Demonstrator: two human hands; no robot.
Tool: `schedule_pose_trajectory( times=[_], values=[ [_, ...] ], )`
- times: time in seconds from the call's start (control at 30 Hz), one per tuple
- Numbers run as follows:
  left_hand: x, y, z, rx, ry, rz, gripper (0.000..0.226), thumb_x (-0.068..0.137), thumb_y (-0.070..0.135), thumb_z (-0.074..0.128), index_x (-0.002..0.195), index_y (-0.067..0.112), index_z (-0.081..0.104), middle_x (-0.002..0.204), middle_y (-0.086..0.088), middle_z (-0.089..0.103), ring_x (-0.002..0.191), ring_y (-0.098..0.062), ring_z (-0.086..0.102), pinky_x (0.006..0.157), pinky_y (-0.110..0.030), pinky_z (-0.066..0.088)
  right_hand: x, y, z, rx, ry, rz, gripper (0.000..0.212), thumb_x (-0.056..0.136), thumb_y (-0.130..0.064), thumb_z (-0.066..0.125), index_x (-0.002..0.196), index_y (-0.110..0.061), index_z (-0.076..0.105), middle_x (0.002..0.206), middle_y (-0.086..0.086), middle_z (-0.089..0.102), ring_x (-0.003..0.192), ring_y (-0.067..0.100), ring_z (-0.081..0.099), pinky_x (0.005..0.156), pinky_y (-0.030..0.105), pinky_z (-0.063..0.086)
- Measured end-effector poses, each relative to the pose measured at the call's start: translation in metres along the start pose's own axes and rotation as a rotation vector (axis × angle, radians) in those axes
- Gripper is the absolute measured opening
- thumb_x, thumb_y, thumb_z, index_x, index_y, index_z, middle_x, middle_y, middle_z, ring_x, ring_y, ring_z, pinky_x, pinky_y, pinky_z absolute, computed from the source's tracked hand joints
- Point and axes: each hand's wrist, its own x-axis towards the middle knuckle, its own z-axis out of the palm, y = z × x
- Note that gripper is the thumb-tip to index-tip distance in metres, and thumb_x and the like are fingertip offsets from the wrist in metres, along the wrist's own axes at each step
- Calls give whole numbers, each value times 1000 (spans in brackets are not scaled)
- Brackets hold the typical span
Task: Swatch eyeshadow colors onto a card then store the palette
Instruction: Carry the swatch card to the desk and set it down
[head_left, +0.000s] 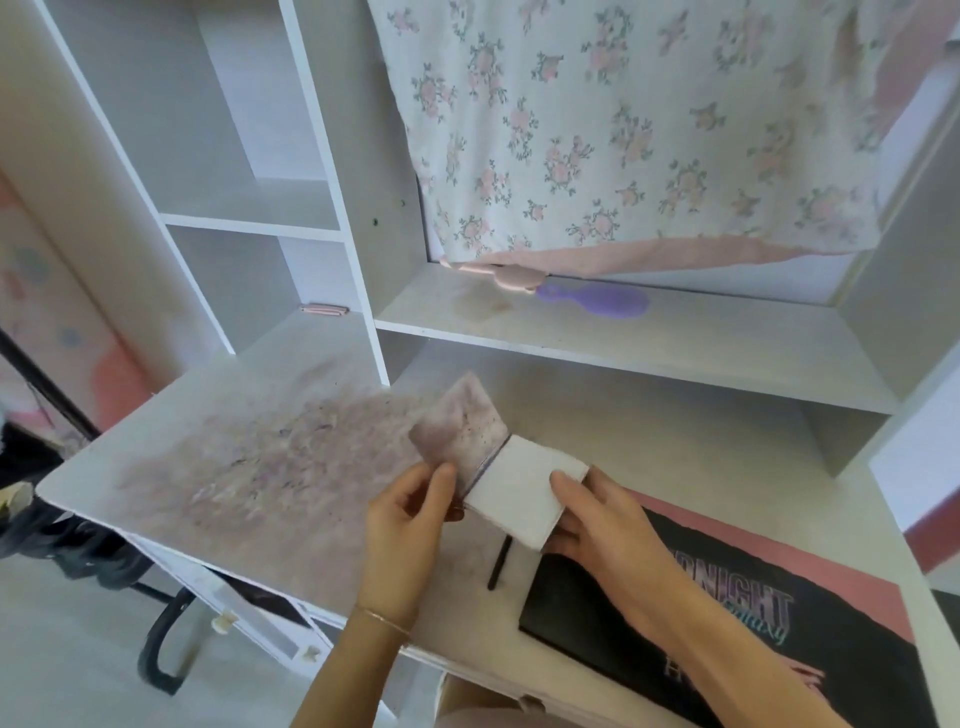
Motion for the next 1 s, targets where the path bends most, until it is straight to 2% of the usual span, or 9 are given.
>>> schedule_pose_trajectory(
  times=[0.07,0.17,0.3,0.43,0.57,0.7,0.83,0.93,1.0],
  values=[
    [8,1,-4,-199,16,-167,31,88,19,56,58,14,56,64,-8,57,64,-14,57,63,-21,53,1,2,-1,-103,40,1,22,91,-16,52,111,-23,51,105,-3,64,93,15,64,72,25,54],
    [24,2,-13,-467,-33,-380,21,87,16,55,66,14,51,69,-6,61,65,-13,59,60,-21,53,3,4,1,-135,47,-6,20,88,-11,55,104,-23,52,99,-3,66,81,13,67,65,20,52],
    [41,-1,-23,-484,-60,-486,17,90,13,52,73,14,55,64,0,65,53,-7,58,45,-16,46,9,4,11,-165,16,-44,16,87,-10,57,96,-23,53,94,-5,68,76,6,67,61,16,52],
    [58,-10,-40,-8,60,-331,12,90,12,54,89,2,60,73,-8,61,65,-19,54,60,-29,46,13,6,17,-223,3,-102,12,90,-14,54,97,-23,55,91,2,66,75,11,67,64,18,53],
    [73,-14,-54,488,45,-171,14,91,14,52,99,6,61,91,-12,65,78,-21,57,72,-29,44,14,6,7,-320,15,-146,13,93,-16,47,97,-22,58,92,2,66,79,10,66,72,23,55],
    [81,-19,-57,682,22,-184,35,90,17,52,123,6,51,114,-17,60,100,-31,56,87,-36,46,9,3,-5,-537,68,-226,17,92,-18,48,92,-33,58,92,-12,65,85,0,62,78,17,51],
    [63,-10,-49,917,131,-48,54,88,24,56,137,11,38,139,-19,36,128,-37,31,103,-49,28,1,-1,-20,-790,77,-245,17,92,-26,47,93,-42,52,99,-27,56,93,-11,52,72,3,39],
    [30,-5,-28,922,-37,339,39,86,19,57,123,7,55,127,-20,52,117,-41,46,97,-53,39,-7,-1,-31,-968,62,-230,19,92,-31,45,108,-37,53,110,-23,51,98,-10,45,80,5,33],
    [8,-5,-7,967,-321,453,39,89,27,46,126,17,53,134,-8,50,124,-31,44,102,-47,34,-16,1,-35,-1126,40,-237,29,92,-37,43,120,-32,51,123,-16,49,110,-3,39,92,13,28]
  ],
)
